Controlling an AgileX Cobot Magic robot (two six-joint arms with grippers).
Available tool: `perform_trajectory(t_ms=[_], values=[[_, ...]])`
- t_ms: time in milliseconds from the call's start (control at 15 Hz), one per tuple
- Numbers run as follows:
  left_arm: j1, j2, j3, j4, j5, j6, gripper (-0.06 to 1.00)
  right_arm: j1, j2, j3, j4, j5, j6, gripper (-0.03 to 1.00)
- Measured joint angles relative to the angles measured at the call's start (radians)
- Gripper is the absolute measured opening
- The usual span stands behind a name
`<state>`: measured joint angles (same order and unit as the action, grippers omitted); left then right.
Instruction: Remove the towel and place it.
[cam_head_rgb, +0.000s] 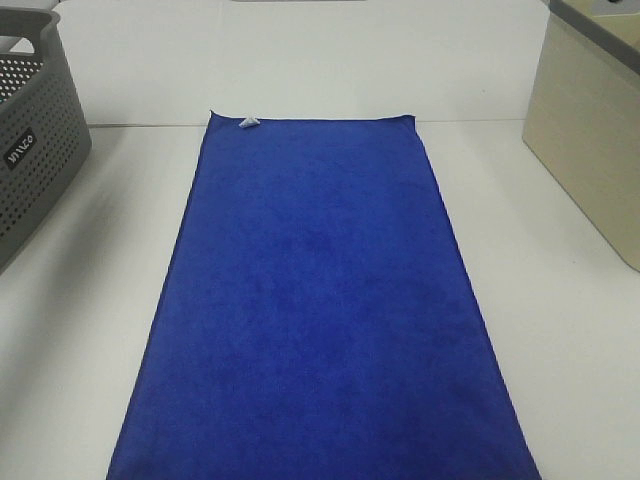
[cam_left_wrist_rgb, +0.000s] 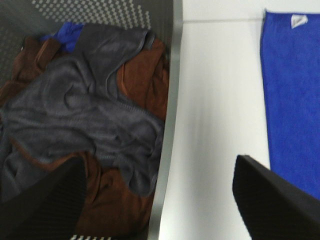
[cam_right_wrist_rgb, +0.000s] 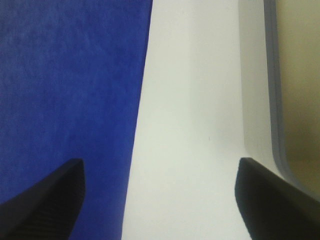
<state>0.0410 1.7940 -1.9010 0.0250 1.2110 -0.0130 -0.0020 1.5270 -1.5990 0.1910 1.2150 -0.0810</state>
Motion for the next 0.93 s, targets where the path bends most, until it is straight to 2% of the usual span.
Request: perform_trajectory(t_ms=[200, 467, 600, 867, 933], values=[[0.0, -0.358, 0.374, 0.053, 0.004, 0.002, 0.76, 0.0, -0.372, 0.334, -0.016, 0.002, -0.004, 0.79], [0.0, -0.787, 0.742, 0.123, -0.04, 0.002, 0.76, 0.0, -0.794, 0.657, -0.008, 0.004, -0.005, 0.79], [0.0, -0.975, 0.891, 0.155, -0.077, 0.002, 0.76, 0.0, -0.966, 0.775, -0.005, 0.004, 0.0, 0.79], [0.0, -1.338, 1.127, 0.159, -0.086, 0.002, 0.76, 0.0, -1.239, 0.92, -0.03, 0.004, -0.001, 0.79], [0.0, -1.506, 1.215, 0.16, -0.085, 0.002, 0.76, 0.0, -1.35, 0.976, -0.031, 0.004, -0.016, 0.79]])
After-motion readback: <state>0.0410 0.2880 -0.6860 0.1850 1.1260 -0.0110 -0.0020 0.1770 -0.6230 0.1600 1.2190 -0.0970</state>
